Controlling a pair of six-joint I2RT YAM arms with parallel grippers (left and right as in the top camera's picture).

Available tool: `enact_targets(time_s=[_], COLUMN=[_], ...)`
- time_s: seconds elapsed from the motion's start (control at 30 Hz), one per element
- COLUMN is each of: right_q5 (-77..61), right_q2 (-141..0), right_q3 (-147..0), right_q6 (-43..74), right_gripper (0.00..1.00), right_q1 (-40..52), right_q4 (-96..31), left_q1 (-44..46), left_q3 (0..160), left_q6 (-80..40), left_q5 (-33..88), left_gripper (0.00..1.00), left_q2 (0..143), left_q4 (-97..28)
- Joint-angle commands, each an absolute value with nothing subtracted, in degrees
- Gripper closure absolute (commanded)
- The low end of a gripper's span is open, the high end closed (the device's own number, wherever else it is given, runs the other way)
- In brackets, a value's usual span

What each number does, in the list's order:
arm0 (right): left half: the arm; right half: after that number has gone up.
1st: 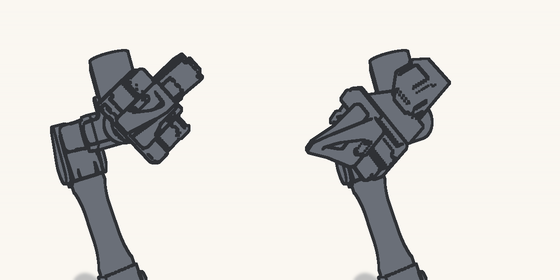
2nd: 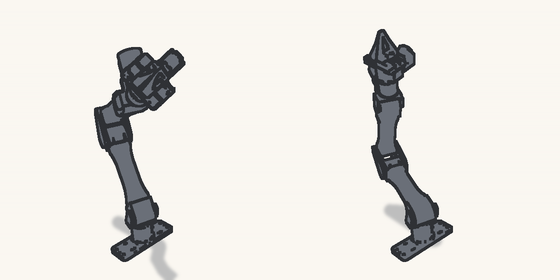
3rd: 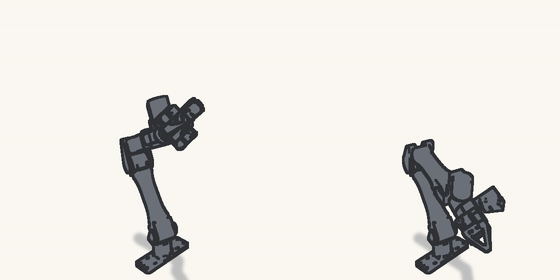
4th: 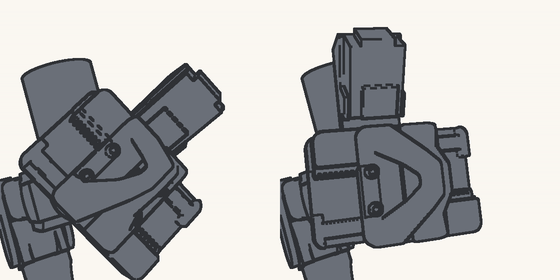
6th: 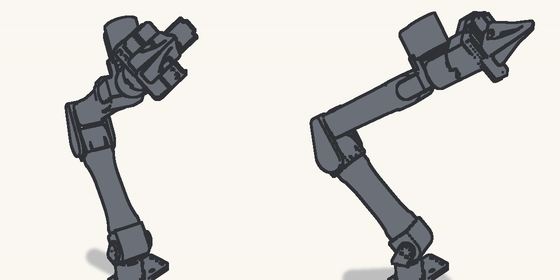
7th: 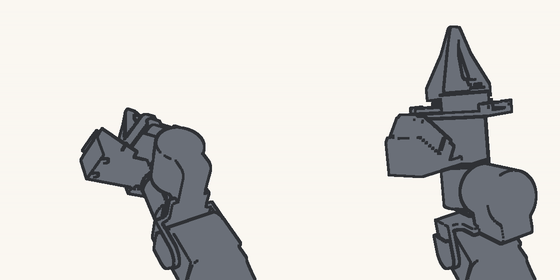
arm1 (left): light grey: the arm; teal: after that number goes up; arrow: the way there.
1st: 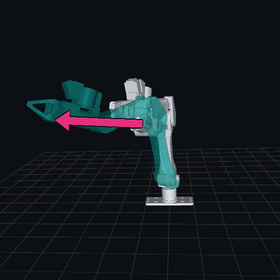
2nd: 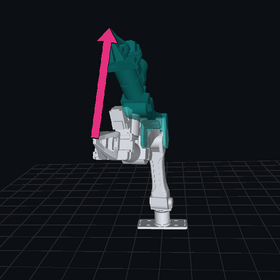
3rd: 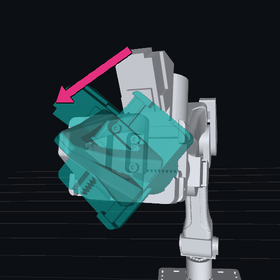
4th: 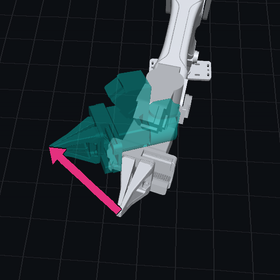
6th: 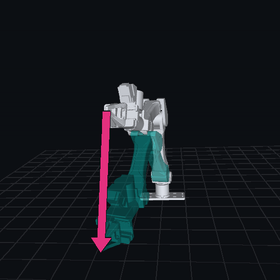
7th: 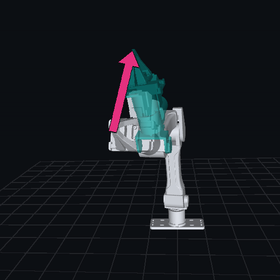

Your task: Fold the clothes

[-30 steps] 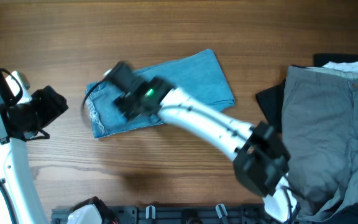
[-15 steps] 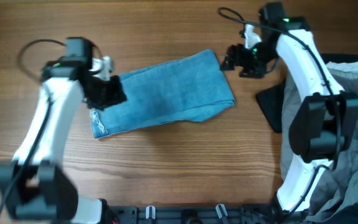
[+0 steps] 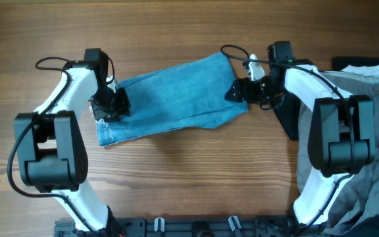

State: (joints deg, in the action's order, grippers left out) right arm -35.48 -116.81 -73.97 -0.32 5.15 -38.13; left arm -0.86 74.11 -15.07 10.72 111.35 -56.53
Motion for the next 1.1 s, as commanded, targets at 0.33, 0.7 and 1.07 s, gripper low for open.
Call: enact_targets(time_s=[0.33,0.7,1.07], right_q5=[-21.37,-21.85,-21.89], right_q2=[-99.04,-110.63,-119.81], right_q3=[-78.11,-75.50,-75.50], right_q6=[8.16,16.62,18.04], right_gripper=[0.25,0.83,0.85], right_q1=[6.83,15.33,15.38], right_q4=[-42.06,-39.64,-37.56], left_q1=[-9.26,-17.61,-17.30], left_q3=[84.01,72.36,64.90], left_q6=[-10.92,-11.27,-4.25], left_q5=[9.32,11.49,15.51], left_gripper=[0.17,0.00,0.09], left_q2=[94.70,99.02,109.40], left_q4=[-69.91,-62.65,-51.72])
